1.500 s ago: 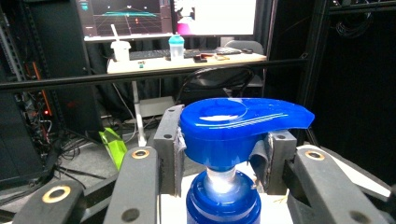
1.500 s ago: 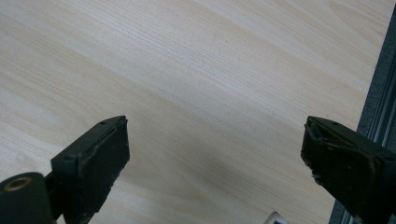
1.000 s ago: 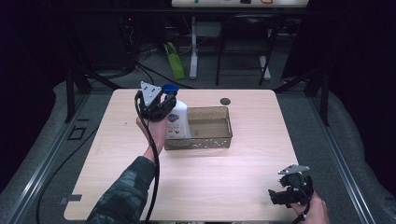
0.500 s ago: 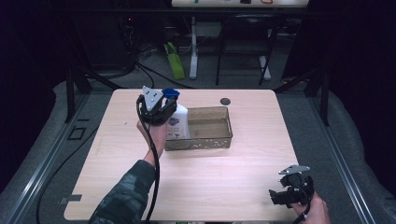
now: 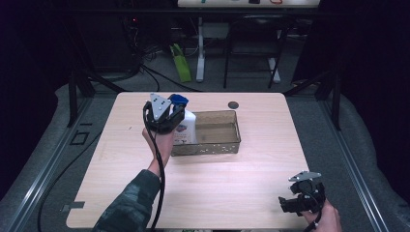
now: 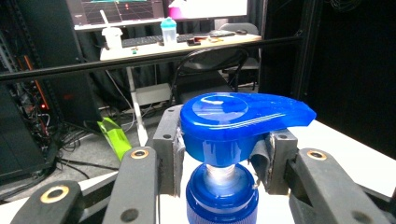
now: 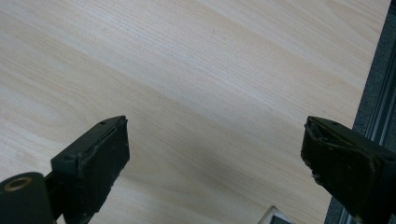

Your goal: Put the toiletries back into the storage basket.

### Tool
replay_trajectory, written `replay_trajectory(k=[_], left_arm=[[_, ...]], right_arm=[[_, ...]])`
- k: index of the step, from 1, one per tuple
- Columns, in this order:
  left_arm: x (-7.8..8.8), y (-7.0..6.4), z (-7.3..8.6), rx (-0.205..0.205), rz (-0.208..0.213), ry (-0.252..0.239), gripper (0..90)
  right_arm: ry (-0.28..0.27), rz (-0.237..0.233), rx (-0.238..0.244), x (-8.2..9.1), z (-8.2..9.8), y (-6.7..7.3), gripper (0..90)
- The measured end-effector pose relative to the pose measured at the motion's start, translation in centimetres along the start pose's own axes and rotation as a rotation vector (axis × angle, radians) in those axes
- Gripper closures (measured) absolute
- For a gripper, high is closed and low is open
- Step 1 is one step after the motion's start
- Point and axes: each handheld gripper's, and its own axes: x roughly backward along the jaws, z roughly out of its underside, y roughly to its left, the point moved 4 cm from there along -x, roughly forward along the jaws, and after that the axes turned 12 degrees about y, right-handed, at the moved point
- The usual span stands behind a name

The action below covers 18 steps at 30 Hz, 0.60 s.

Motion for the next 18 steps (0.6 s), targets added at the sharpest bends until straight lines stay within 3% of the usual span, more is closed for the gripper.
replay_trajectory(k=[3,11,14,18], left_arm=[[0.1,0.1,-0.1,0.007,0.017,0.01,54.9],[0.5,0.5,-0.2,0.02,0.051,0.05,34.2],[1.0,0.8,-0.2,0.022,0.066,0.059,22.5],[1.5,0.8,-0.2,0.015,0.067,0.064,16.9]], right_arm=[[-0.001,-0.003,-0.002,0.0,0.0,0.0,7.1],[0.001,-0.002,-0.001,0.0,0.0,0.0,7.1],[0.001,0.001,0.0,0.0,0.0,0.0,7.1],[0.002,0.002,0.001,0.0,0.0,0.0,7.1]])
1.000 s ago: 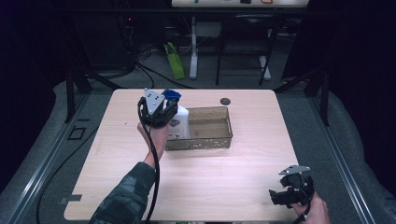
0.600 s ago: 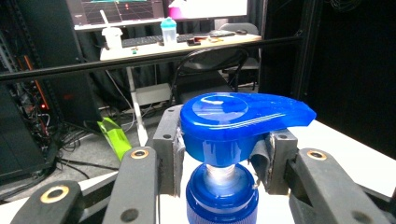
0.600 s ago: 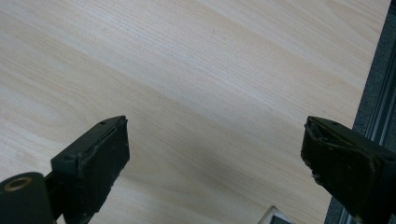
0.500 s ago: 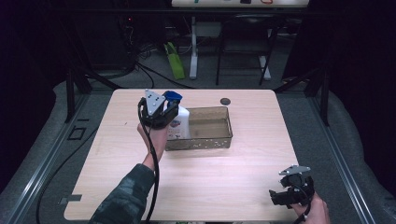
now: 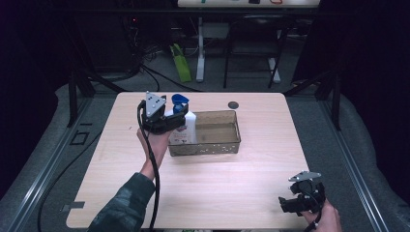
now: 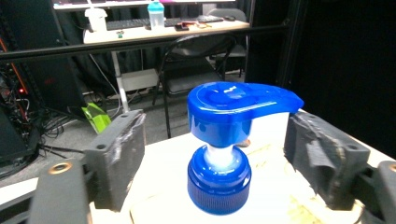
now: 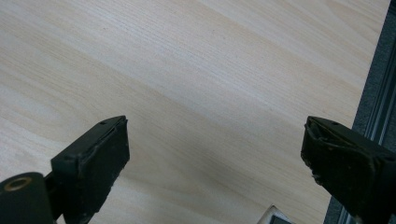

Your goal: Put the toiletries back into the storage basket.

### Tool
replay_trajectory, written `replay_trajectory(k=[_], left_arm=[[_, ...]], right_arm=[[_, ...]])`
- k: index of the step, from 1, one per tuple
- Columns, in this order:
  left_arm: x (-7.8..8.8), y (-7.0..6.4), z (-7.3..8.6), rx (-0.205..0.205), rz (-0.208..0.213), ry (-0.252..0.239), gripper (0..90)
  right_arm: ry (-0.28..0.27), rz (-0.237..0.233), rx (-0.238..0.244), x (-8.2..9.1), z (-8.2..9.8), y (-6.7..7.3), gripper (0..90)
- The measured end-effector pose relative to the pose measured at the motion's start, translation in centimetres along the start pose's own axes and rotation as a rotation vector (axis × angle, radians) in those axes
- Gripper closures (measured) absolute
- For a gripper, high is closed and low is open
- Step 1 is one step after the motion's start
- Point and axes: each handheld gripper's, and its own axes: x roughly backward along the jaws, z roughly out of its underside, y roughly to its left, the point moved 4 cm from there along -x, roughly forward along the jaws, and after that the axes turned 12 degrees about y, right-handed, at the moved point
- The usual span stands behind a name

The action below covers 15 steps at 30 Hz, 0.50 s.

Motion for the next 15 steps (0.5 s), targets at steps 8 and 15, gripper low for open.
replay_trajectory(k=[8,15], left_arm=[[1.4,-0.1,0.0,-0.03,0.018,0.02,12.6],[2.7,0.0,0.4,-0.049,0.022,0.043,9.0]], right_arm=[[-0.001,-0.001,0.0,0.0,0.0,0.0,7.1],[0.0,0.002,0.003,0.0,0.0,0.0,7.1]])
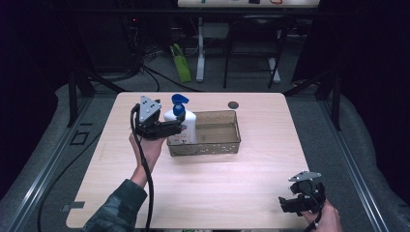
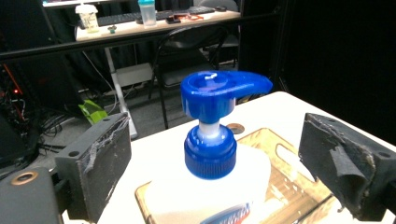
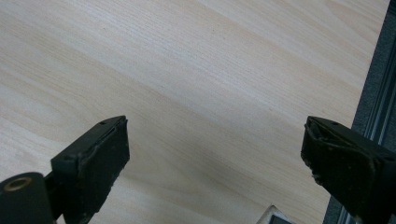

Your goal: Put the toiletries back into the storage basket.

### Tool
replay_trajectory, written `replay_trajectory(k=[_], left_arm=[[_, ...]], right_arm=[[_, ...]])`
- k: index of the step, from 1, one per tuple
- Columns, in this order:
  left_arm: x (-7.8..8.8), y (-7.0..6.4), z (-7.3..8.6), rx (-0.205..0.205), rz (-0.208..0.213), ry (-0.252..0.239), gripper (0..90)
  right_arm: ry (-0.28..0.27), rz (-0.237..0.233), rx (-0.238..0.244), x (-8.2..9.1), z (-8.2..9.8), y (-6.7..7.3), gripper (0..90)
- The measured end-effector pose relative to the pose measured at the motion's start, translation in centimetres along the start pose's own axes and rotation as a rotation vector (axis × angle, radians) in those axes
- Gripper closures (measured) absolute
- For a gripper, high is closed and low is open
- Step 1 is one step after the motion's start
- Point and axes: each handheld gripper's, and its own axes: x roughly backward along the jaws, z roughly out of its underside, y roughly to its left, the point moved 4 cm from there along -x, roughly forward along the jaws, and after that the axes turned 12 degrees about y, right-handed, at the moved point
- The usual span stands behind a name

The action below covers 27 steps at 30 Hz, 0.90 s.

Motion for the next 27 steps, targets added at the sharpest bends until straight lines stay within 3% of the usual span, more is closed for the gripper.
replay_trajectory(k=[14,20,27], left_arm=[[2.8,0.7,2.0,-0.023,-0.016,0.087,4.2],[3.9,1.0,3.9,-0.034,-0.022,0.123,2.2],[4.5,1.1,7.2,-0.062,-0.031,0.214,0.5]], right_arm=[[-0.004,0.003,-0.003,0.1,0.0,0.0,7.1],[-0.008,0.005,-0.001,0.2,0.0,-0.1,7.0],[-0.012,0.009,-0.004,0.3,0.0,-0.1,7.0]])
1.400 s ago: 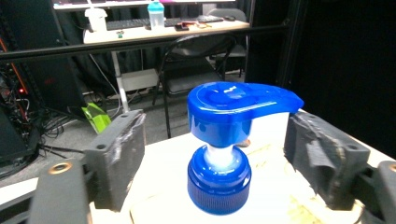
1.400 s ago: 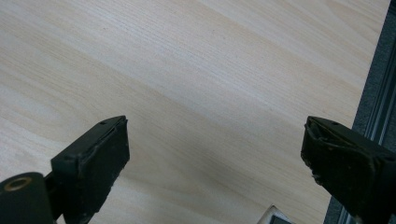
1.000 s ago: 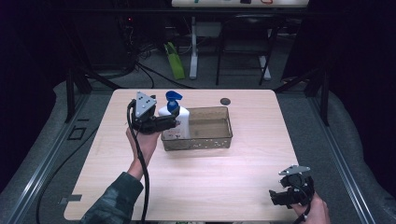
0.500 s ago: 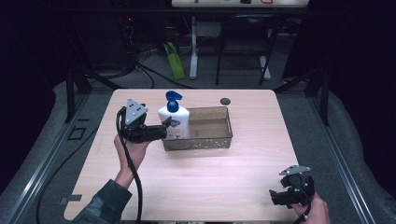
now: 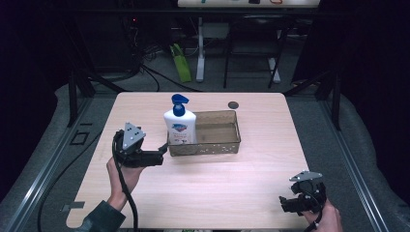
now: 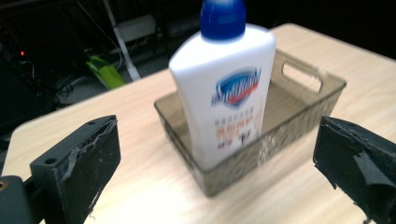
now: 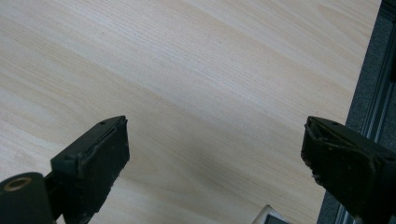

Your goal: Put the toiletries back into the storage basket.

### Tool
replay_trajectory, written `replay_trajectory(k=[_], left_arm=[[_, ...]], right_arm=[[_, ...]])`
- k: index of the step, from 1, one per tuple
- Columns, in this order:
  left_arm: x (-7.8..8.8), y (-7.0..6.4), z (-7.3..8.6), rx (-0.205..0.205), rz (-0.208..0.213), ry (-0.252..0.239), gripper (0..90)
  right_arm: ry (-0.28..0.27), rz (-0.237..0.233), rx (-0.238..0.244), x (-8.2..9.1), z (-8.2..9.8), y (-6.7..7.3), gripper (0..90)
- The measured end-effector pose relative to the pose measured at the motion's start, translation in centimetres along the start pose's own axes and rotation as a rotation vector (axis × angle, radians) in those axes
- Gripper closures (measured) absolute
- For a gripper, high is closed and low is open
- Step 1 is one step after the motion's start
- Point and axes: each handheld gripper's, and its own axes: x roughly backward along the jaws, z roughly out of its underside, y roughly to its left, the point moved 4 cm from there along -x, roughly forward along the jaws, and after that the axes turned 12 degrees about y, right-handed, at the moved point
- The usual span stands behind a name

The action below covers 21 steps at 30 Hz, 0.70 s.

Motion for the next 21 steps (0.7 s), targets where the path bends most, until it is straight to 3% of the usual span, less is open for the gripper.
replay_trajectory(k=[7,13,18,19,21], left_arm=[[-0.3,0.2,2.9,0.0,-0.01,0.063,0.3],[-1.1,0.6,5.8,-0.02,0.023,0.181,0.0],[-1.6,1.1,7.5,-0.004,0.038,0.23,0.0],[-2.1,1.3,8.1,0.01,0.065,0.265,0.0],[-2.4,1.4,8.3,0.018,0.075,0.277,0.0]], right_arm=[[0.0,0.002,0.004,-0.1,0.0,0.0,7.0],[0.0,-0.001,0.0,0.0,0.0,0.0,6.8],[0.001,0.002,0.002,-0.1,0.0,-0.1,6.8],[0.002,0.003,0.002,-0.1,0.0,0.0,6.8],[0.002,0.001,0.002,-0.1,0.0,0.0,6.8]])
